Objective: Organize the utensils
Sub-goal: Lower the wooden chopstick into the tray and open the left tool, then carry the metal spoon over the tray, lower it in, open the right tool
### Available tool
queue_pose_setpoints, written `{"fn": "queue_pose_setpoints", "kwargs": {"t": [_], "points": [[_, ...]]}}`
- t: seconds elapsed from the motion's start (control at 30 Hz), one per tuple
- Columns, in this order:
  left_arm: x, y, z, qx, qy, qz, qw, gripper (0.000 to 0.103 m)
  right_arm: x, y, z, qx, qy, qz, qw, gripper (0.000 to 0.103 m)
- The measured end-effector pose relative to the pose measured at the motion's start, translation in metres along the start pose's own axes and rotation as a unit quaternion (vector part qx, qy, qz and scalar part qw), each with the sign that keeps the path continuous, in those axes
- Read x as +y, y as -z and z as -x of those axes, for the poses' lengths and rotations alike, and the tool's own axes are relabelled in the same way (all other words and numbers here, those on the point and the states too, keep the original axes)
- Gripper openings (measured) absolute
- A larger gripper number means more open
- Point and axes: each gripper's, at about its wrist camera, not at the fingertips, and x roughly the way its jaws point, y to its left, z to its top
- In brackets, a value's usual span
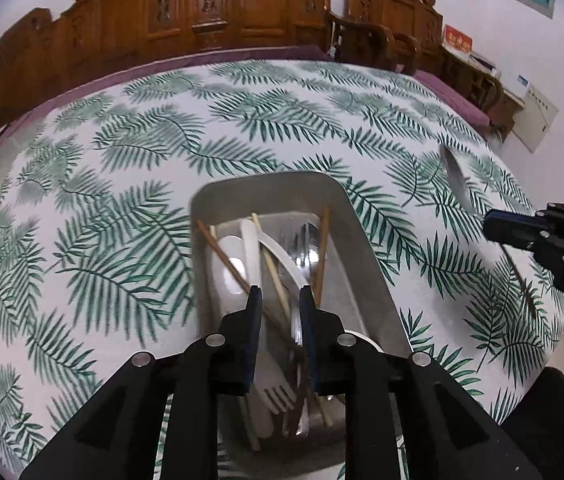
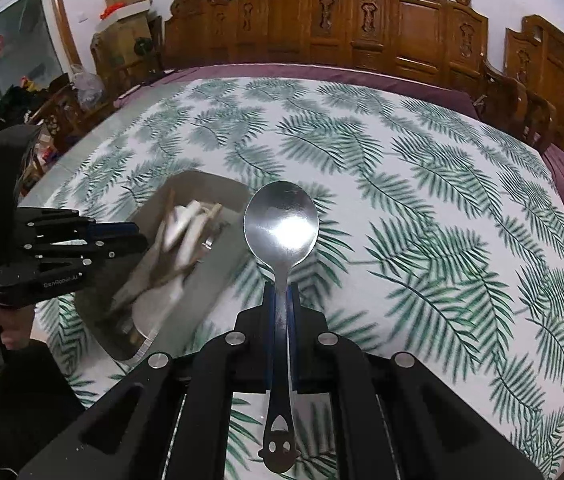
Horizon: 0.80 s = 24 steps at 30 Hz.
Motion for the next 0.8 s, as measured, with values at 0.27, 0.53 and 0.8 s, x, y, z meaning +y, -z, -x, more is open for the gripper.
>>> {"fn": "queue_pose_setpoints", "kwargs": {"t": [0.27,0.53,0.8], "points": [[0.02,0.004,0.031,-0.023,-0.008,0.015,0.9996,0.022,0.042,-0.021,-0.012,-0.005,-0.022,0.017,1.0,0.007],[0.041,0.011,0.054,-0.042,-0.027,0.027,0.9984,0.064,0.079,-0.035,-0.035,0.001,-0.038,0.019,0.999,0.007],[0.062,0.018,0.061,-0.049,-0.04,0.045,0.997,0.086,0.097,-0.042,-0.064,0.019,-0.043,0.003,0.999,0.007]]}}
